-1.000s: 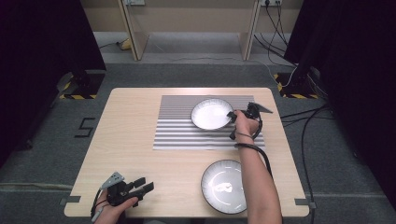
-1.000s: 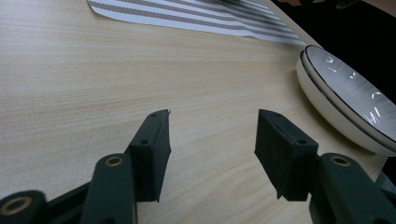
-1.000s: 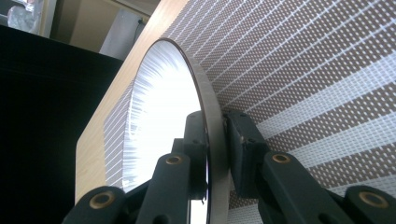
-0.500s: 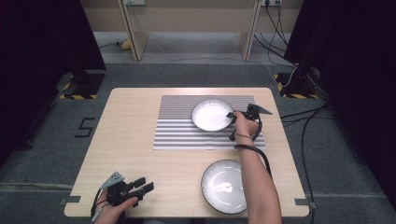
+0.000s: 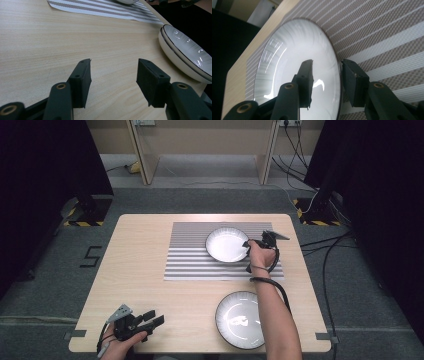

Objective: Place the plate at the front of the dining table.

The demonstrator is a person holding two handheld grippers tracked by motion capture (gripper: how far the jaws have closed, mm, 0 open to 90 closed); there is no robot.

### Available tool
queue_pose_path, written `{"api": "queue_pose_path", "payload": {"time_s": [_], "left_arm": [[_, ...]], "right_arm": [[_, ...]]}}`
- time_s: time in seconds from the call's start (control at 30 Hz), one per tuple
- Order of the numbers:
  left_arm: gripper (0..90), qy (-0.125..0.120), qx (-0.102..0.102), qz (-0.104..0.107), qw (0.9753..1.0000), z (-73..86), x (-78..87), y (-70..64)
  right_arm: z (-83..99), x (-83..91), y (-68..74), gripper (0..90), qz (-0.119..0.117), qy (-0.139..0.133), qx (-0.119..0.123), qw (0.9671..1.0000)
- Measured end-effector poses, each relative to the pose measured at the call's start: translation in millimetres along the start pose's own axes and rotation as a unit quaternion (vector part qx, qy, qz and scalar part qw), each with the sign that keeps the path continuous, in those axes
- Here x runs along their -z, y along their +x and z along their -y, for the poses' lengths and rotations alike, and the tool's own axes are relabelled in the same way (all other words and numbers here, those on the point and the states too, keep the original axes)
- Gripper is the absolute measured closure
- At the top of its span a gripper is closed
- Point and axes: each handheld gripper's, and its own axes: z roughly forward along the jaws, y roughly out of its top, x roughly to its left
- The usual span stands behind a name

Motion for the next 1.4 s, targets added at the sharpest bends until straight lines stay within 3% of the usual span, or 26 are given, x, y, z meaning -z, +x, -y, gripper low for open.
{"api": "queue_pose_path", "payload": {"time_s": [0.2, 0.4, 1.0, 1.4], "left_arm": [[44.8, 0.001, -0.002, 0.002, 1.0, 0.1, -1.3, -1.2], [44.8, 0.003, -0.001, 0.002, 1.0, 0.4, -1.8, -1.1], [44.7, 0.005, -0.003, 0.0, 1.0, 1.1, -3.0, -2.0], [44.7, 0.007, -0.003, -0.001, 1.0, 1.4, -3.7, -2.4]], "right_arm": [[-11.1, 16.0, -1.7, 59.3, 0.002, -0.021, 0.006, 0.9998], [-13.1, 26.2, -8.7, 58.7, -0.008, -0.02, -0.002, 0.9998], [-2.4, 59.0, -19.5, 57.0, -0.034, -0.016, 0.01, 0.9992], [11.8, 68.1, -32.2, 56.8, -0.042, -0.011, 0.012, 0.999]]}}
